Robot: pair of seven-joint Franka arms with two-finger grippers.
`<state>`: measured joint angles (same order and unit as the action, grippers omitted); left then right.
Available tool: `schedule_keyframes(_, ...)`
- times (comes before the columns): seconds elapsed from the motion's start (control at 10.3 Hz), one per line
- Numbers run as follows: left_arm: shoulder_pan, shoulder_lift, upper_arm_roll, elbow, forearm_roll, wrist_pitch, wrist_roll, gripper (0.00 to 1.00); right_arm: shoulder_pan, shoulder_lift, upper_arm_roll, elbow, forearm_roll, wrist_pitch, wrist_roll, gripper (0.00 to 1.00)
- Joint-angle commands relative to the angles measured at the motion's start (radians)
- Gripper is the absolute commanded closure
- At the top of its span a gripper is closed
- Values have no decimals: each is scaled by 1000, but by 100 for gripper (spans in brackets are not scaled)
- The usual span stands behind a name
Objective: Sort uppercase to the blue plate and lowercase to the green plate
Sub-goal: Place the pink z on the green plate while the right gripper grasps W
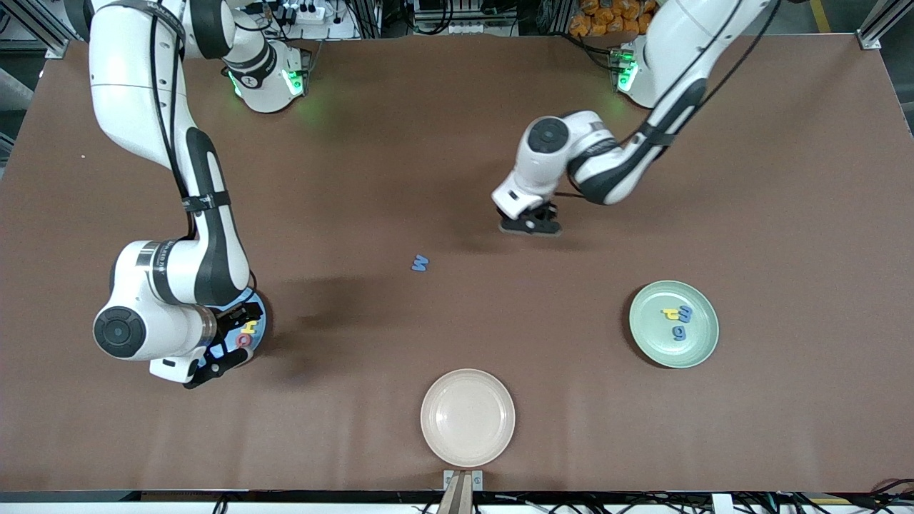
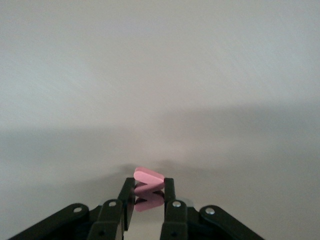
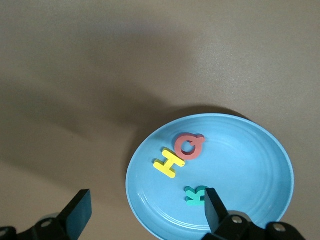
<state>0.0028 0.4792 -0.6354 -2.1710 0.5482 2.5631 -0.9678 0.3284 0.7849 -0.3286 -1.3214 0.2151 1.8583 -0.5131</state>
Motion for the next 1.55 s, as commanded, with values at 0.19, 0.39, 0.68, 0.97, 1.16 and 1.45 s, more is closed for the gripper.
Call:
schedule_keyframes(0.19, 351, -48, -10, 5, 22, -29, 462, 100, 36, -32, 29, -29, 9, 2, 83, 0)
schedule_keyframes(0.39, 455, -22, 29, 46, 18, -29, 732, 100, 133, -32, 29, -30, 9, 1, 203, 0)
schedule_keyframes(0.68, 460, 7, 123, 114, 7, -29, 923, 100, 317, -33, 29, -25, 12, 68, 222, 0)
schedule_keyframes(0.97, 457, 35, 135, 157, 6, -29, 934, 100, 405, -32, 28, -41, 113, 73, 612, 0)
schedule_keyframes(1.16, 453, 44, 134, 183, 6, -29, 934, 1, 458, -35, 28, -91, 113, 128, 883, 0)
schedule_keyframes(1.45, 419, 16, 126, 261, -8, -108, 939, 0, 569, -58, 20, -240, 112, 304, 1073, 0)
